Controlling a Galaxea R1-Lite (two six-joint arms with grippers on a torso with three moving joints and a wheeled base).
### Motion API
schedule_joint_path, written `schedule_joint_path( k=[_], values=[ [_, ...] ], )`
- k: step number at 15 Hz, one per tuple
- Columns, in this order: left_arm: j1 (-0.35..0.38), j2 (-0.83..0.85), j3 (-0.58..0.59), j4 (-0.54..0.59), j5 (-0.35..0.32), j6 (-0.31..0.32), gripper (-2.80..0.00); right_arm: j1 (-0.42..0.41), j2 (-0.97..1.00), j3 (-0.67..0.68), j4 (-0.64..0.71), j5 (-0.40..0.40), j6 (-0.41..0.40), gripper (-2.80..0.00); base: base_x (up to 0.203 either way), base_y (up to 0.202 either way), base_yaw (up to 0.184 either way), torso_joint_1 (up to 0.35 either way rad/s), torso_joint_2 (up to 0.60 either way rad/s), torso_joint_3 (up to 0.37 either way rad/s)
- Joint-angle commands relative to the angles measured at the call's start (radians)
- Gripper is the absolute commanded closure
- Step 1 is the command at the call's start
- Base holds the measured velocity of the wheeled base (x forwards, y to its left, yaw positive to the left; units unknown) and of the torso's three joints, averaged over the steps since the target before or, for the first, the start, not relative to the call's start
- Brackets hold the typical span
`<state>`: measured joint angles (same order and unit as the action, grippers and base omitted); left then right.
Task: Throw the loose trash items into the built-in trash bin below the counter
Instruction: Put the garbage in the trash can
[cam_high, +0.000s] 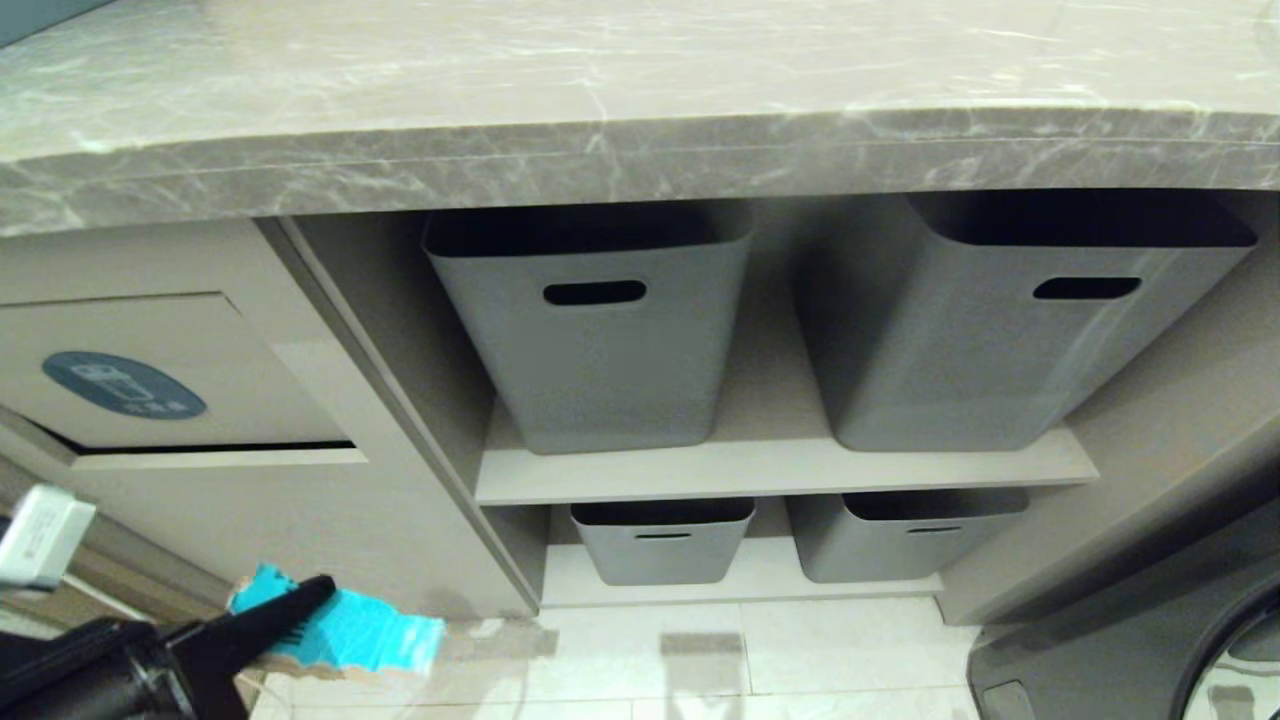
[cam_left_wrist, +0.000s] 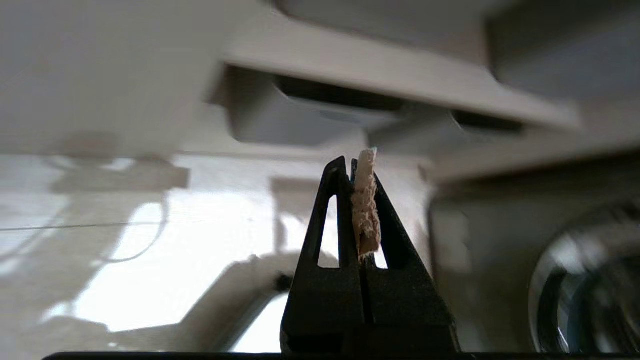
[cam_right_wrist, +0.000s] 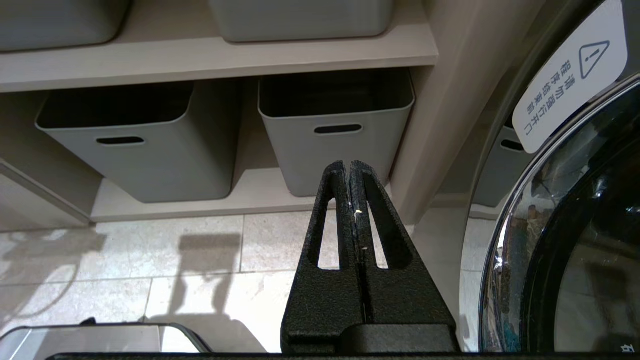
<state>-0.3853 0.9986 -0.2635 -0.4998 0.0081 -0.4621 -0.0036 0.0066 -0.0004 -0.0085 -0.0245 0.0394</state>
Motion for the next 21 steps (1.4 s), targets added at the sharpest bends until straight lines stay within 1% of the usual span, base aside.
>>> schedule_joint_path(
  k=[1, 2, 4, 6, 7, 8, 10, 12, 13, 14, 15, 18, 21],
  values=[
    [0.052, 0.029, -0.019, -0.002, 0.025, -0.002, 0.00, 0.001, -0.007, 0.002, -0.001, 0.000, 0.001, 0.00, 0.000, 0.000, 0.000, 0.000, 0.00, 0.000],
    [0.107, 0.031, -0.031, -0.002, 0.031, -0.002, 0.00, 0.001, -0.007, 0.002, -0.001, 0.000, 0.001, 0.00, 0.000, 0.000, 0.000, 0.000, 0.00, 0.000],
    [0.218, 0.020, -0.039, 0.001, 0.009, -0.003, 0.00, 0.001, -0.007, 0.002, -0.001, 0.000, 0.001, 0.00, 0.000, 0.000, 0.000, 0.000, 0.00, 0.000],
    [0.348, -0.006, -0.028, 0.003, -0.053, -0.003, 0.00, 0.001, -0.007, 0.002, -0.001, 0.000, 0.001, 0.00, 0.000, 0.000, 0.000, 0.000, 0.00, 0.000],
    [0.401, -0.035, -0.024, 0.002, -0.094, -0.002, 0.00, 0.001, -0.007, 0.002, -0.001, 0.000, 0.001, 0.00, 0.000, 0.000, 0.000, 0.000, 0.00, 0.000],
    [0.452, -0.048, -0.031, -0.001, -0.114, 0.000, 0.00, 0.001, -0.007, 0.002, -0.001, 0.000, 0.001, 0.00, 0.000, 0.000, 0.000, 0.000, 0.00, 0.000],
    [0.572, -0.069, -0.034, -0.004, -0.125, 0.003, 0.00, 0.001, -0.007, 0.002, -0.001, 0.000, 0.001, 0.00, 0.000, 0.000, 0.000, 0.000, 0.00, 0.000],
    [0.702, -0.043, -0.038, -0.031, -0.133, 0.002, 0.00, 0.001, -0.007, 0.002, -0.001, 0.000, 0.001, 0.00, 0.000, 0.000, 0.000, 0.000, 0.00, 0.000],
    [0.734, 0.000, -0.030, -0.081, -0.145, 0.001, 0.00, 0.001, -0.007, 0.002, -0.001, 0.000, 0.001, 0.00, 0.000, 0.000, 0.000, 0.000, 0.00, 0.000],
    [0.746, 0.054, -0.004, -0.176, -0.157, 0.001, 0.00, 0.001, -0.007, 0.002, -0.001, 0.000, 0.001, 0.00, 0.000, 0.000, 0.000, 0.000, 0.00, 0.000],
    [0.749, 0.108, 0.020, -0.277, -0.164, 0.002, 0.00, 0.001, -0.007, 0.002, -0.001, 0.000, 0.001, 0.00, 0.000, 0.000, 0.000, 0.000, 0.00, 0.000],
    [0.754, 0.291, 0.048, -0.512, -0.182, 0.002, 0.00, 0.001, -0.007, 0.002, -0.001, 0.000, 0.001, 0.00, 0.000, 0.000, 0.000, 0.000, 0.00, 0.000],
    [0.756, 0.471, 0.091, -0.784, -0.190, 0.001, 0.00, 0.001, -0.007, 0.002, -0.001, 0.000, 0.001, 0.00, 0.000, 0.000, 0.000, 0.000, 0.00, 0.000]
  ],
)
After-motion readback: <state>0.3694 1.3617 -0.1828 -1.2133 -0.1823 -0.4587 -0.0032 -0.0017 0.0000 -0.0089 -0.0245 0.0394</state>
